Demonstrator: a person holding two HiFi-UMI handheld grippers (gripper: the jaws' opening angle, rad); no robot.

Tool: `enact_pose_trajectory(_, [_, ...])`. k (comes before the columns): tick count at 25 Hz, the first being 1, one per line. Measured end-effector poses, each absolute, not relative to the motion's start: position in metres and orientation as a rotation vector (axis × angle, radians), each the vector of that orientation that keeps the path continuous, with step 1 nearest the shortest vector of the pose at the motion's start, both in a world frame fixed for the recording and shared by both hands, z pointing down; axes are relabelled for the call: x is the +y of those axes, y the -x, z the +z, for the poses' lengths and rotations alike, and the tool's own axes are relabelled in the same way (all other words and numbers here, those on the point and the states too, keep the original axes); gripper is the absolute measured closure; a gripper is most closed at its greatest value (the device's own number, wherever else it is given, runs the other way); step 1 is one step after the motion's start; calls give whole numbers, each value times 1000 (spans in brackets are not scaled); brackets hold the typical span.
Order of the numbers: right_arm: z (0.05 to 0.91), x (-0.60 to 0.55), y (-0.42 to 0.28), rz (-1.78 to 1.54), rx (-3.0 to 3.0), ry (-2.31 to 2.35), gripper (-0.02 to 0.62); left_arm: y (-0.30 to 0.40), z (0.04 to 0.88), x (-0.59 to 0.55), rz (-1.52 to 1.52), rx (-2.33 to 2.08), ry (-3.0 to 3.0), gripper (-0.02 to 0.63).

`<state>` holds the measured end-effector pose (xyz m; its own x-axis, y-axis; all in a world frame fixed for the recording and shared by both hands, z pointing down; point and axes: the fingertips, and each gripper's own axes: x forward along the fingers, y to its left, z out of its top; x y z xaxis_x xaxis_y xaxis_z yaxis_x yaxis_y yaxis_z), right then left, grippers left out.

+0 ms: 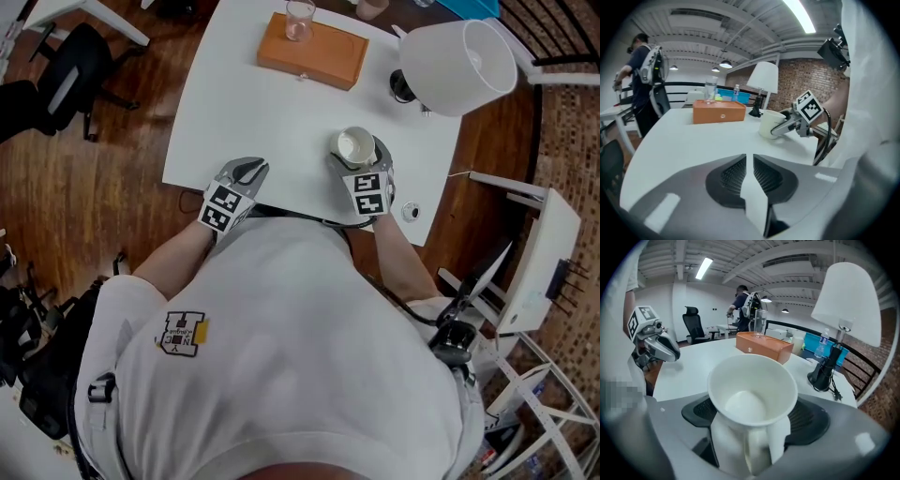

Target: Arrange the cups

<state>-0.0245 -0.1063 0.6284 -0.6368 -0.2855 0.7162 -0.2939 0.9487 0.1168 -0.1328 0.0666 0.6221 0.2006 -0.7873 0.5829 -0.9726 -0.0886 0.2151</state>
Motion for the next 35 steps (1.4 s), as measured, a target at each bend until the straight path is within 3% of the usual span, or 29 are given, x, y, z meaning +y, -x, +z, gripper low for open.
enact_pose_trajectory(3, [631,-107,28,-20,-2286,-296,133,101,621,36,536,-1453,-2134,464])
enact_pose_trajectory(8, [630,-107,30,-19,-2272,-198,142,62,621,-30,754,-1216,-2403,336])
enact_pose_trajectory(16, [587,-125,57,-103,-2347,-160,144,66,572,-88,776,-1172,-2602,324])
enact_pose_trajectory(25, [526,-184,141,-199,-2406,-159,144,154,517,-140,614,-1510,-2520,333])
enact_pose_trajectory(35, [525,-226,200,-160,-2376,-212,144,214,511,-172,566,-1656,-2404,348])
